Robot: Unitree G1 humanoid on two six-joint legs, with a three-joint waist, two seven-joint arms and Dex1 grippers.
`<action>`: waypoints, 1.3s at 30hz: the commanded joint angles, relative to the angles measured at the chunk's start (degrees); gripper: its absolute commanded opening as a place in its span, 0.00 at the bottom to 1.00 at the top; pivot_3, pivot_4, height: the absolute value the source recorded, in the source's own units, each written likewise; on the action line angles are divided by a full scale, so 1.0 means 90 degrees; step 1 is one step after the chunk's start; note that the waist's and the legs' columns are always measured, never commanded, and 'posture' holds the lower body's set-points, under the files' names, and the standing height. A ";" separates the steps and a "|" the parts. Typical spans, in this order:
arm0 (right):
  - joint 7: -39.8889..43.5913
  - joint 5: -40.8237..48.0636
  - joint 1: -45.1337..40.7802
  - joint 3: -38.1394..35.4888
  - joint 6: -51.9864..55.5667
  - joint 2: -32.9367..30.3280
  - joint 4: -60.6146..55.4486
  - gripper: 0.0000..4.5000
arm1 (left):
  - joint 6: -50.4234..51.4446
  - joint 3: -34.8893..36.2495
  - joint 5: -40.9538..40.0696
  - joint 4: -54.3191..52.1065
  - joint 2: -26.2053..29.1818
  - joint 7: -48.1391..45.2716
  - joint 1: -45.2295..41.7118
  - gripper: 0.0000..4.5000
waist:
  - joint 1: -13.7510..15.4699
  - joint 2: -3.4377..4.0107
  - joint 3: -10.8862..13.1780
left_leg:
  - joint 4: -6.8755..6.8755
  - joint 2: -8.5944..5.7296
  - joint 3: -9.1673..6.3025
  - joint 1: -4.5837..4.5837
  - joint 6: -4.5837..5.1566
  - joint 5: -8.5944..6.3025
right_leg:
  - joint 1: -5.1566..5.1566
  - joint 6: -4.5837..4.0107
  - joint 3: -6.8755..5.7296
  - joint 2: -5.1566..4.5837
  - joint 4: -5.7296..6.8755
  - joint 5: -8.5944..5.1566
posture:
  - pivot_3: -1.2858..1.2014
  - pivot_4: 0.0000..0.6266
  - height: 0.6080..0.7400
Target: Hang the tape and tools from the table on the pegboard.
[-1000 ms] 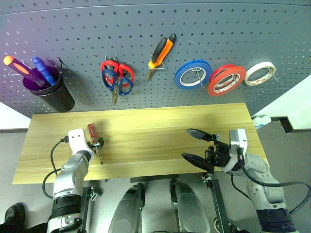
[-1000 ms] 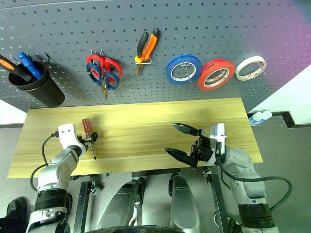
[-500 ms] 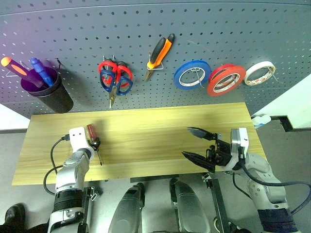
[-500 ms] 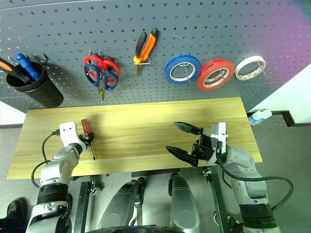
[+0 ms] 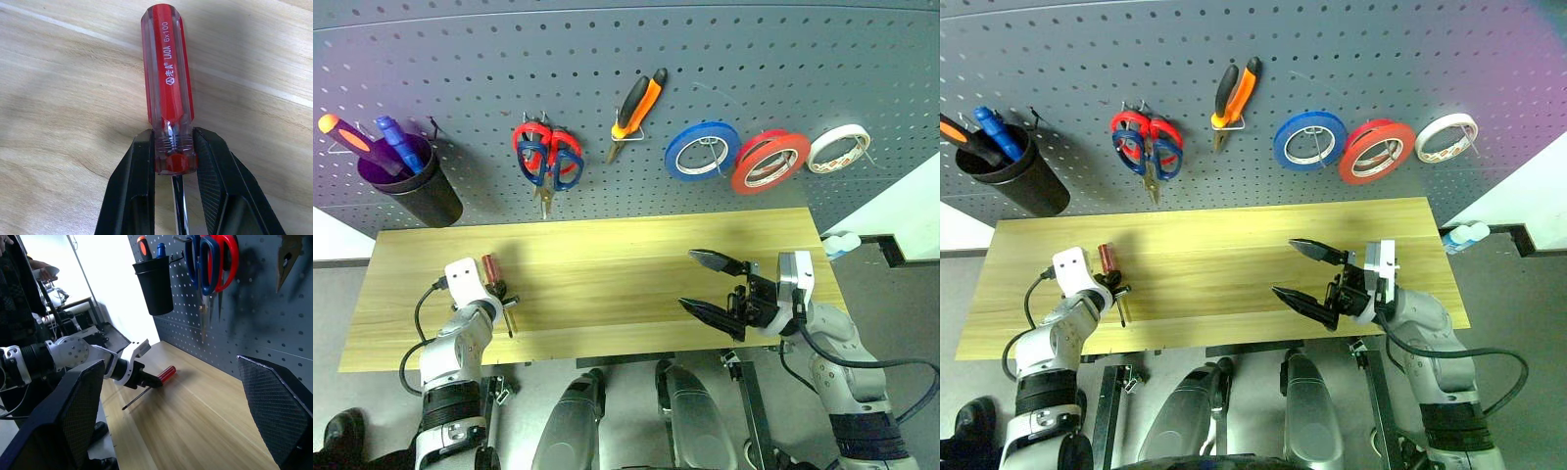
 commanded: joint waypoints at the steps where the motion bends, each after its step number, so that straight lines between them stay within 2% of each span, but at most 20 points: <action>1: 0.0188 0.0182 0.0034 -0.0030 -0.0073 0.0003 -0.0090 1.00 | -0.0151 -0.0156 -0.0109 -0.0271 -0.0115 -0.0277 0.0338 0.18 | 0.0001 0.0000 0.0000 | -0.0001 0.0000 0.0000 0.0000 0.0000 0.0000 | 0.0000 0.0000 0.0000 0.0000 -0.0002 0.0000 | 0.47 0.56 1.00; 10: 0.0650 0.0132 -0.0174 0.0048 -0.0225 -0.0014 0.0130 1.00 | -0.0444 -0.0391 -0.0018 -0.1273 -0.0159 -0.0407 0.0991 0.18 | -0.0007 -0.0002 0.0001 | -0.0006 0.0001 -0.0001 -0.0002 -0.0001 0.0000 | -0.0002 0.0000 0.0000 0.0001 -0.0007 0.0000 | 0.47 0.52 1.00; 16: 0.0696 0.0021 -0.0420 0.0069 -0.0398 0.0104 0.0463 1.00 | -0.1569 -0.0850 0.0452 -0.1906 0.0125 -0.0837 0.1550 0.18 | 0.0012 -0.0001 0.0000 | -0.0006 0.0001 -0.0003 -0.0005 -0.0006 0.0002 | -0.0002 -0.0001 -0.0001 0.0000 -0.0009 0.0000 | 0.47 0.48 1.00; 24: 0.0748 -0.0076 -0.0574 0.0101 -0.0636 0.0220 0.0752 1.00 | -0.3804 -0.1334 0.1115 -0.2112 0.0342 -0.1410 0.2291 0.18 | 0.0014 0.0002 -0.0009 | -0.0009 0.0000 -0.0002 -0.0007 -0.0008 0.0004 | -0.0004 -0.0002 -0.0001 -0.0002 -0.0014 0.0001 | 0.47 0.43 1.00; 33: 0.0781 -0.0169 -0.0785 0.0094 -0.0868 0.0301 0.1061 1.00 | -0.5255 -0.1102 0.0927 -0.2287 0.0443 -0.1891 0.3009 0.18 | 0.0014 -0.0001 -0.0047 | -0.0006 0.0000 -0.0001 -0.0007 -0.0008 0.0005 | -0.0005 -0.0003 -0.0002 0.0000 -0.0009 0.0002 | 0.48 0.37 1.00; 39: 0.0837 -0.0190 -0.0850 0.0074 -0.0969 0.0344 0.1241 1.00 | -0.6106 -0.1011 0.1133 -0.2412 0.0498 -0.1862 0.3147 0.18 | 0.0030 0.0001 -0.0181 | -0.0004 0.0000 0.0001 -0.0007 -0.0008 0.0004 | -0.0003 -0.0003 -0.0002 0.0000 -0.0010 0.0002 | 0.48 0.34 1.00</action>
